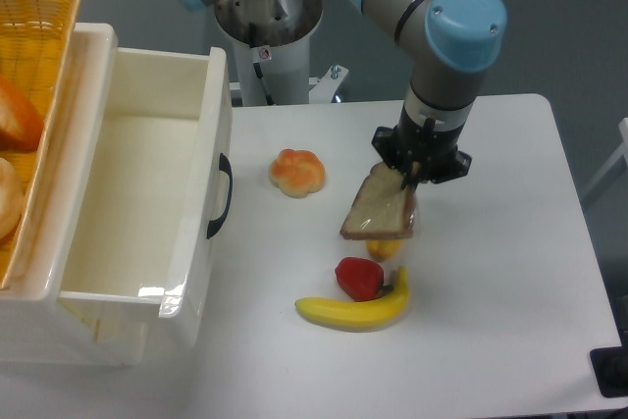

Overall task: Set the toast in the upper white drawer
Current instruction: 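Lift the bagged toast slice upward off the yellow pepper with the gripper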

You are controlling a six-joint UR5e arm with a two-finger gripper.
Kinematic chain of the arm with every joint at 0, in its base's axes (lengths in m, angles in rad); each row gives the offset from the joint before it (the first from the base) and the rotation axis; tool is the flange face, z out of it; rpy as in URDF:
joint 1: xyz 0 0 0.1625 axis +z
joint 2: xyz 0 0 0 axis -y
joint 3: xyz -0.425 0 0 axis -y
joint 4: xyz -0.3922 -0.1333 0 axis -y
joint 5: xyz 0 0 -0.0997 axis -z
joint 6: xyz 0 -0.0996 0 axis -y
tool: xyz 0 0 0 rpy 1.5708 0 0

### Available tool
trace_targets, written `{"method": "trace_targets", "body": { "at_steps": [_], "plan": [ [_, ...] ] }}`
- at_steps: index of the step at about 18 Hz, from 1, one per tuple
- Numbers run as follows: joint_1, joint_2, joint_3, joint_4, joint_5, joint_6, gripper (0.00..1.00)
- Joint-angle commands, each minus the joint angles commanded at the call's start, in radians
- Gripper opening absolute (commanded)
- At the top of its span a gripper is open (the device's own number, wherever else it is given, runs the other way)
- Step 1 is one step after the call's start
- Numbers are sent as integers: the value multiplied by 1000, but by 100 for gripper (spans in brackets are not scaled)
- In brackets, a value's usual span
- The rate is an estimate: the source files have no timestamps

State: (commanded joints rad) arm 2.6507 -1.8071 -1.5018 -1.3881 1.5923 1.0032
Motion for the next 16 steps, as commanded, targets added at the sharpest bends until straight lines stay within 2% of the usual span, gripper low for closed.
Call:
{"method": "trace_targets", "body": {
  "at_steps": [2, 4, 8, 11, 16],
  "plan": [
    [15, 9, 0, -34, 2, -2, 11],
    [20, 38, 0, -87, 0, -18, 11],
    [28, 103, 0, -155, 0, -49, 11],
    [25, 143, -2, -192, -8, -57, 11],
    [11, 186, -2, -215, -69, -237, 11]
  ]
}}
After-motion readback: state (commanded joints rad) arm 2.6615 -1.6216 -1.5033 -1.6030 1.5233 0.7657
